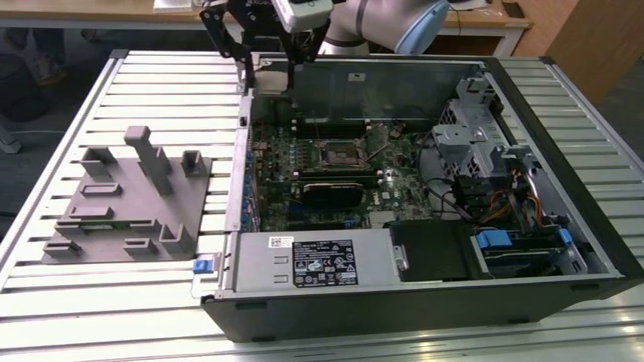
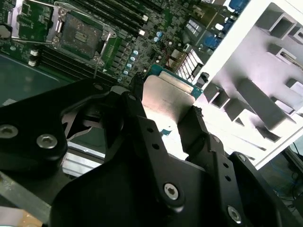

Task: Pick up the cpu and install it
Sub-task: 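Pick up the cpu and move it towards the insertion slot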

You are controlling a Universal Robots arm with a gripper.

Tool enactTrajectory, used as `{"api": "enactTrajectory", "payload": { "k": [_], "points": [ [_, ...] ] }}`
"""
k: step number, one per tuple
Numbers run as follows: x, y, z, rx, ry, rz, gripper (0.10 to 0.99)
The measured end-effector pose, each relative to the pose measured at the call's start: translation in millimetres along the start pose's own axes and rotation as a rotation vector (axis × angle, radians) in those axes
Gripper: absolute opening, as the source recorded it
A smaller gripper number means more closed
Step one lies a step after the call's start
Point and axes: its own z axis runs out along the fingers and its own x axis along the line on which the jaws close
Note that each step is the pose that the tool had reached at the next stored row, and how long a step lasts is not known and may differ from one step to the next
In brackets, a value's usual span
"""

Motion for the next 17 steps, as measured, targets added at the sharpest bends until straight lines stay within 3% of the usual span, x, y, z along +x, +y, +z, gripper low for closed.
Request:
{"api": "enactTrajectory", "payload": {
  "k": [6,8,17],
  "points": [
    [-18.5,4.7,0.2,0.000,0.0000,0.000,0.541],
    [-35.2,6.2,0.0,0.000,-0.0001,0.000,0.541],
    [-66.5,11.8,-0.2,0.000,-0.0011,0.000,0.541]
  ]
}}
